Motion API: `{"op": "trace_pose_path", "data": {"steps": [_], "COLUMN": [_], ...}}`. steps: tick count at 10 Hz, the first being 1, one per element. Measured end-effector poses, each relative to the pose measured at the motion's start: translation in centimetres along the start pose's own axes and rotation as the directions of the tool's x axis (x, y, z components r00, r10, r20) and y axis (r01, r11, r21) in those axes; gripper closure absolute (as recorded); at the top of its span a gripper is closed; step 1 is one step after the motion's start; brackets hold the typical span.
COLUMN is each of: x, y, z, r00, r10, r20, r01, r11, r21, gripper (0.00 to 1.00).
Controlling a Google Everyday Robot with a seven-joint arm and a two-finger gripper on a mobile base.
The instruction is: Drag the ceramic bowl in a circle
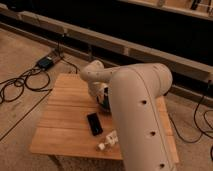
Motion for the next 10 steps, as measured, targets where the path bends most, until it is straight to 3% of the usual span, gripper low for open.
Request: {"op": "trace_pose_path", "data": {"steps": [4,7,10], "x": [0.4,3.2,6.4], "y": [5.9,10.2,11.3], "z": [-1.7,-3.1,-4.4], "r00": [0.993,0.982,0.983], "r10": [-0.119,-0.188,-0.171], "r20": [0.012,-0.020,-0.065], "r01": [0.119,0.186,0.161], "r11": [0.991,0.978,0.978], "r21": [-0.053,-0.098,-0.136], "gripper": [1.00,1.00,1.00]}}
